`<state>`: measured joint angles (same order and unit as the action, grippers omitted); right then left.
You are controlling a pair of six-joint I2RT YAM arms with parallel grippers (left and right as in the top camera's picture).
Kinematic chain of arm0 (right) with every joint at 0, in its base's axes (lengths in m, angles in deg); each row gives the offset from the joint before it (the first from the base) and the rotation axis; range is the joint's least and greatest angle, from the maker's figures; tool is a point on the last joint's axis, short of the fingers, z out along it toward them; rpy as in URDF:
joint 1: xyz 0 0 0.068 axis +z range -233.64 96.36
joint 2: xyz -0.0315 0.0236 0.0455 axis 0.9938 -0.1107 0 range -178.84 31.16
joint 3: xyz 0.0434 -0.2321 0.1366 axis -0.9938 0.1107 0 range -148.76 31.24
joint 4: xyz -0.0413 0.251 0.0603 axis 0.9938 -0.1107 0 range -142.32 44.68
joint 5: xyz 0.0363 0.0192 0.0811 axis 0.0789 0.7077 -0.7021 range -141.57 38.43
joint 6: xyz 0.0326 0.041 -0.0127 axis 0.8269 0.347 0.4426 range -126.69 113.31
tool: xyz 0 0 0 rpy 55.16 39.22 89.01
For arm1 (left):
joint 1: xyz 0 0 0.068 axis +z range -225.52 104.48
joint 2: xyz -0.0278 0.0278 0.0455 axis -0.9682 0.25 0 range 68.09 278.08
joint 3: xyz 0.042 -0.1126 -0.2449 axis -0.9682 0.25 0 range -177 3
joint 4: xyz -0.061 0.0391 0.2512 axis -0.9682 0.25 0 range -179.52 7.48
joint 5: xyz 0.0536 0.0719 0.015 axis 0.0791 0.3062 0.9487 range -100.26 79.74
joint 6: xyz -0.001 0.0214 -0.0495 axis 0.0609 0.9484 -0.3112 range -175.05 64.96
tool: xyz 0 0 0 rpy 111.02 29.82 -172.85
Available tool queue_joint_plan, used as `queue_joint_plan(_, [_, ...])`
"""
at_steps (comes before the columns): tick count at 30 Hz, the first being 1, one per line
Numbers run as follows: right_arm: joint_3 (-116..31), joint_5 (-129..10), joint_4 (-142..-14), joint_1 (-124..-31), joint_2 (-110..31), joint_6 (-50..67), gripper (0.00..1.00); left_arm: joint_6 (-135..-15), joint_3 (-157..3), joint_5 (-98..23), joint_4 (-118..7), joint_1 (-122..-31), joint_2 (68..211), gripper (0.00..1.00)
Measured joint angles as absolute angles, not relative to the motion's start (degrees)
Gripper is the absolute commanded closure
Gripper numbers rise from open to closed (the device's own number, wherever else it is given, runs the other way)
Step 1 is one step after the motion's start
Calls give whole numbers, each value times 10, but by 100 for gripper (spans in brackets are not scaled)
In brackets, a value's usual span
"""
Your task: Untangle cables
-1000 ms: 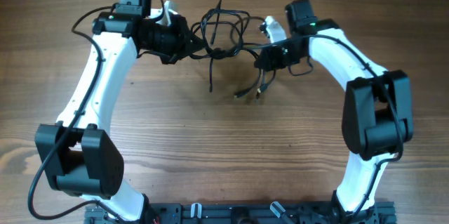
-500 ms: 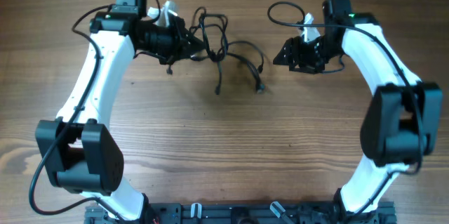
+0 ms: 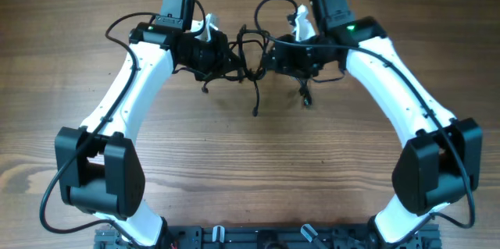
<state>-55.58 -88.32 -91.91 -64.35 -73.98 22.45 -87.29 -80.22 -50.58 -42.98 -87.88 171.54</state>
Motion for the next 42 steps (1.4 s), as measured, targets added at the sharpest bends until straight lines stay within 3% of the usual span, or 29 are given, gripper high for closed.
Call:
queue_joint_plan(1, [-556, -882, -915, -642, -740, 241, 47, -875, -802, -506, -430, -879, 1715, 57])
queue_joint_plan(2, [-556, -881, -915, -642, -740, 251, 47, -871, -802, -506, -429, -879, 1715, 37])
queue_joint_plan(3, [-556, -880, -915, -642, -740, 256, 46, -864, -802, -502, -422, -879, 1715, 24])
queue_joint_plan(5, [-556, -874, -920, -643, -740, 263, 46, -846, -802, -477, -381, -879, 1715, 8])
queue_joint_plan(7, [-556, -860, -933, -643, -740, 264, 44, -836, -802, -415, -328, -879, 1715, 3])
queue_joint_plan(11, [-556, -830, -946, -643, -740, 260, 43, -821, -801, -278, -270, -879, 1715, 10])
queue_joint_plan(16, [-556, -807, -959, -643, -740, 244, 41, -810, -801, -216, -318, -879, 1715, 23])
queue_joint_plan(19, [-556, -794, -962, -643, -740, 232, 40, -791, -801, -216, -352, -879, 1715, 28])
queue_joint_plan(28, [-556, -783, -958, -662, -740, 204, 40, -645, -801, -328, -382, -879, 1715, 28])
queue_joint_plan(31, [-556, -784, -958, -680, -740, 195, 40, -610, -801, -351, -382, -883, 1715, 35])
queue_joint_plan(36, [-556, -787, -961, -707, -740, 179, 40, -591, -801, -311, -381, -919, 1715, 45])
queue_joint_plan(42, [-556, -790, -970, -714, -740, 163, 39, -657, -801, -244, -380, -951, 1715, 47])
